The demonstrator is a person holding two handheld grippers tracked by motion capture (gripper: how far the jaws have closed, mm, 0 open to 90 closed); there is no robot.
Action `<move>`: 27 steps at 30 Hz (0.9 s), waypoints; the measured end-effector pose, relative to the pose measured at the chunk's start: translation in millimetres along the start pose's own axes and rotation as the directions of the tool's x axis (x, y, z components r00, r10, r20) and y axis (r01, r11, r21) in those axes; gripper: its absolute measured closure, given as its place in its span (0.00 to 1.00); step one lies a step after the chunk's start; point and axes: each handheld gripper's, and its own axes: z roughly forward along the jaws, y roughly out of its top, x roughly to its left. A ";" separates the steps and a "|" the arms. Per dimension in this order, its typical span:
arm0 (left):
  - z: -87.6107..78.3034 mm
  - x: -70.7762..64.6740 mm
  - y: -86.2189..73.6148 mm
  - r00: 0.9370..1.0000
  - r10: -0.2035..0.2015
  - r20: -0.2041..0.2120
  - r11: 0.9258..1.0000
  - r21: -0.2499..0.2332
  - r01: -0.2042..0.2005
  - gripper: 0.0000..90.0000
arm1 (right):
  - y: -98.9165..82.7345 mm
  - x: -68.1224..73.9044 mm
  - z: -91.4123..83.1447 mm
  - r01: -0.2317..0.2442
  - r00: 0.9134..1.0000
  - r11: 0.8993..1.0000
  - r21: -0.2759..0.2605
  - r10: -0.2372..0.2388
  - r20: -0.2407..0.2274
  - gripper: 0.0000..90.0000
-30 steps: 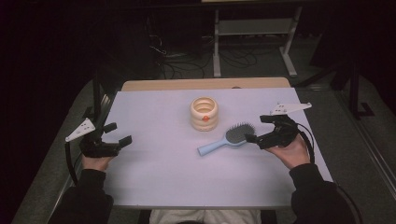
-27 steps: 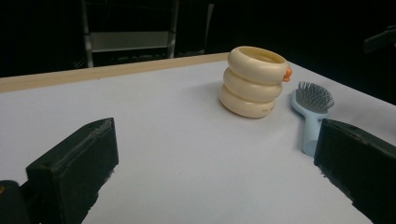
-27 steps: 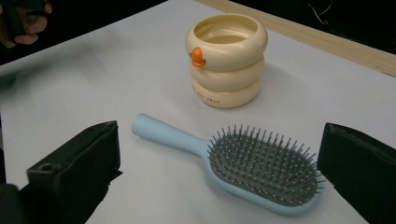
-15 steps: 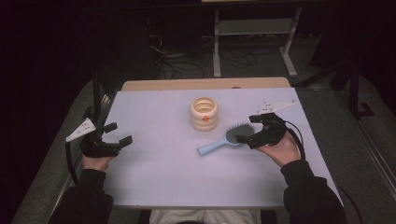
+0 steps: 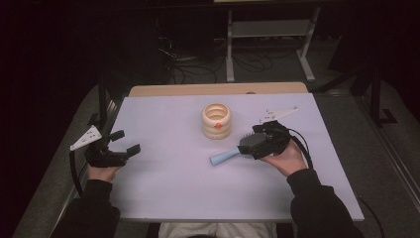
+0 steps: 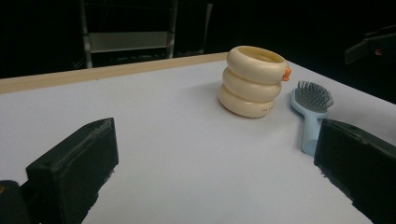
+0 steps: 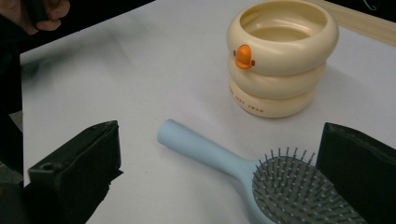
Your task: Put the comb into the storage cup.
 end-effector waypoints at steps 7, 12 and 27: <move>-0.4 -0.9 0.6 1.000 0.008 0.001 1.000 0.000 -0.008 0.00 | 1.4 2.8 9.3 0.007 1.000 1.000 0.017 -0.007 -0.016 0.03; 0.1 -0.6 0.5 1.000 0.005 0.005 1.000 0.001 -0.005 0.00 | 1.9 2.7 12.3 0.009 1.000 1.000 0.025 -0.008 -0.029 0.06; 0.4 -0.6 0.6 1.000 0.007 0.007 1.000 0.003 -0.007 0.00 | 8.3 5.2 30.7 0.026 0.998 0.995 0.094 -0.020 -0.065 0.23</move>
